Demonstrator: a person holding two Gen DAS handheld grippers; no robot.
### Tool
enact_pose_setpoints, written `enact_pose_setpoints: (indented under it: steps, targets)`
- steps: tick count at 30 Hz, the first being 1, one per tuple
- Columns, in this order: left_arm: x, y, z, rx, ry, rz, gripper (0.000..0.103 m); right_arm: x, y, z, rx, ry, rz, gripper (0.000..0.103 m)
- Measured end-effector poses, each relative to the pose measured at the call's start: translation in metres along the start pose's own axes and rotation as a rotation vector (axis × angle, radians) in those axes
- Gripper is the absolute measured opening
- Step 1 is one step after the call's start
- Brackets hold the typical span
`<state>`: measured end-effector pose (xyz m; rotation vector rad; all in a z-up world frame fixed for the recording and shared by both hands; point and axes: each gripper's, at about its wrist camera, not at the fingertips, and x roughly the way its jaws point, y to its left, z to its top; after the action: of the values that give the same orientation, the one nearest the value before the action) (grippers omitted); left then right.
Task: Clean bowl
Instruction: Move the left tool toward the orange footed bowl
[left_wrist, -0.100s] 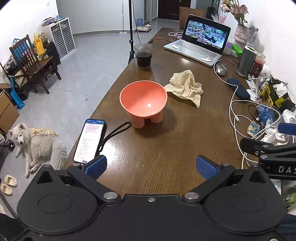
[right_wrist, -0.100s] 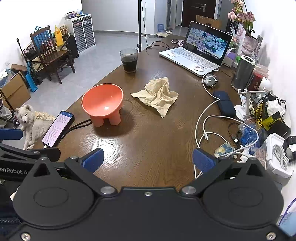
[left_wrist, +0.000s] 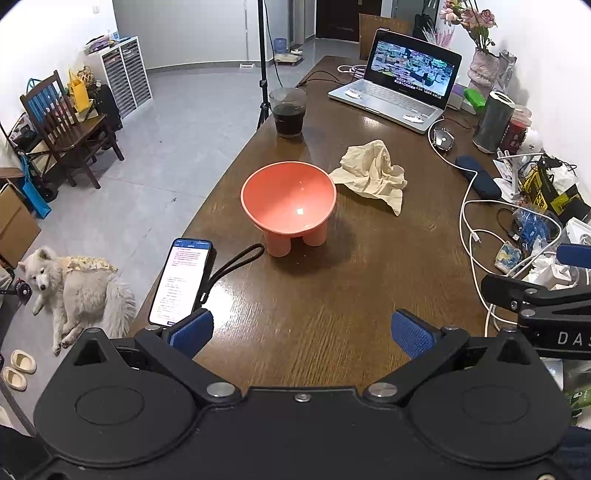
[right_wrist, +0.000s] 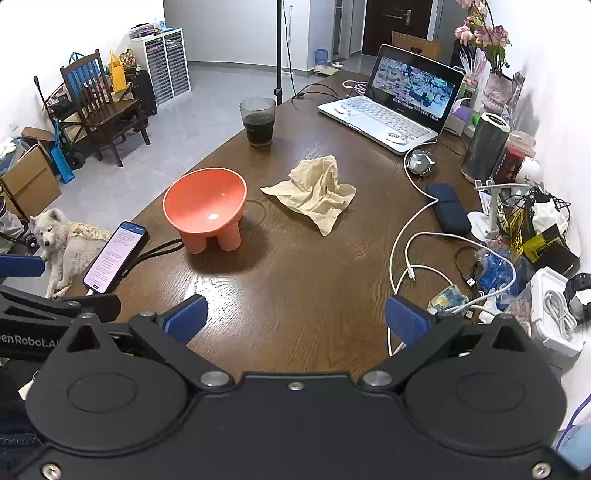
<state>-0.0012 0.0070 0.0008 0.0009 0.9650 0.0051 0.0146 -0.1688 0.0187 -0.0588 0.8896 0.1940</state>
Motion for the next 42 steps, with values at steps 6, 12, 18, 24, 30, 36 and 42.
enact_pose_setpoints:
  steps: [6, 12, 18, 24, 30, 36, 42]
  targets:
    - [0.002, 0.013, 0.007, -0.006, 0.018, -0.005, 0.103, -0.003, 0.002, 0.000, -0.014, 0.003, -0.003, 0.103]
    - [0.001, 0.008, 0.007, 0.010, -0.010, 0.024, 0.103, 0.000, 0.007, 0.007, -0.028, -0.011, -0.001, 0.103]
    - [0.008, 0.006, 0.014, 0.016, -0.014, 0.028, 0.103, 0.001, 0.014, 0.012, -0.060, -0.031, -0.006, 0.103]
    - [0.013, 0.011, 0.022, 0.027, -0.013, 0.013, 0.103, 0.006, 0.016, 0.023, -0.058, -0.026, -0.017, 0.103]
    - [0.036, 0.016, 0.028, 0.033, -0.015, -0.008, 0.103, 0.014, 0.012, 0.025, -0.044, -0.023, -0.030, 0.103]
    - [0.075, 0.021, 0.034, 0.008, -0.005, -0.087, 0.103, 0.020, 0.009, 0.030, -0.041, -0.004, -0.059, 0.103]
    - [0.126, 0.030, 0.026, -0.035, -0.036, -0.102, 0.103, 0.025, 0.005, 0.033, -0.040, 0.017, -0.092, 0.103]
